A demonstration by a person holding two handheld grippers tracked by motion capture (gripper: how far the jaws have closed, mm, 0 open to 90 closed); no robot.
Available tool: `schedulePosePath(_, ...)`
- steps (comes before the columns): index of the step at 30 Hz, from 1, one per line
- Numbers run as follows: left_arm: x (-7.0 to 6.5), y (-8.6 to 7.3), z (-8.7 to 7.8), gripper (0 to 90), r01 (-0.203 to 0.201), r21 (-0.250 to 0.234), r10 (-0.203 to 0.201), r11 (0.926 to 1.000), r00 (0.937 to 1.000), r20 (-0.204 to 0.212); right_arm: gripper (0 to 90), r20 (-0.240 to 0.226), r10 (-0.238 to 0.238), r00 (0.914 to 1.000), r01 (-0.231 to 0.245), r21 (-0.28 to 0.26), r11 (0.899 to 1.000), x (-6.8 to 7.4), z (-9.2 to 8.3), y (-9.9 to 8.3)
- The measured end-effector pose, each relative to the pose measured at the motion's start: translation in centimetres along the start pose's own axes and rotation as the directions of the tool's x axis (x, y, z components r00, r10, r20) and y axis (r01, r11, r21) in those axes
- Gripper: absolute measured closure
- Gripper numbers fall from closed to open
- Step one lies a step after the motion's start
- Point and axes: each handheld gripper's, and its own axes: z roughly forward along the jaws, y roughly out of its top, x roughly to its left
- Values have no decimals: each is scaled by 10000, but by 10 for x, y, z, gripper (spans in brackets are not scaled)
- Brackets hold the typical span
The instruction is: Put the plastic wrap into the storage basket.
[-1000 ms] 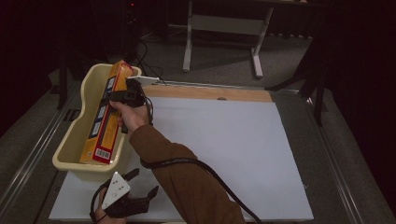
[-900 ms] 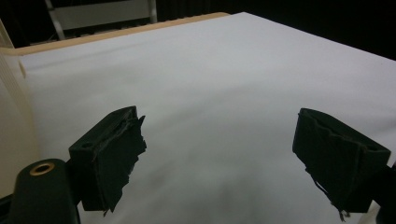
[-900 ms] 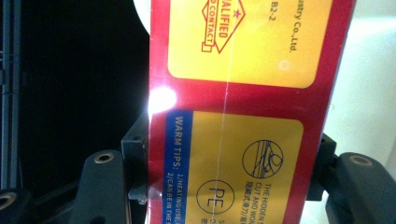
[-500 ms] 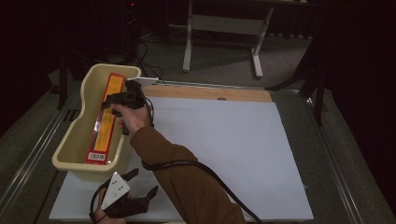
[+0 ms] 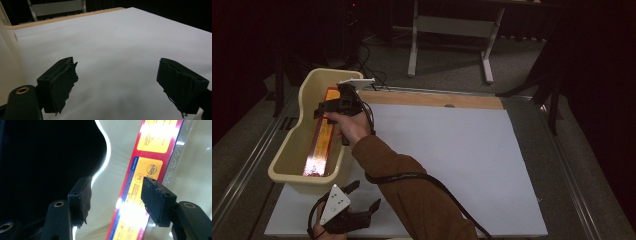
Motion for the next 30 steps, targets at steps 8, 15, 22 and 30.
schedulePosePath(8,0,0,0,153,-4,3,4,10000,10000,-7,410,441,-1522,9874,1502,468,9876,-1,-1,-3)
schedulePosePath(15,0,0,0,151,79,-6,-79,10000,10000,-43,392,796,-3563,9310,3496,868,9329,-1,-6,-8)
schedulePosePath(22,1,0,0,150,111,2,-111,9999,9998,-149,371,1038,-4495,8872,4428,820,8929,-10,-17,-13)
schedulePosePath(30,1,0,1,148,105,40,-104,9999,9996,-276,332,1216,-4916,8623,4921,281,8701,-28,-41,-14)
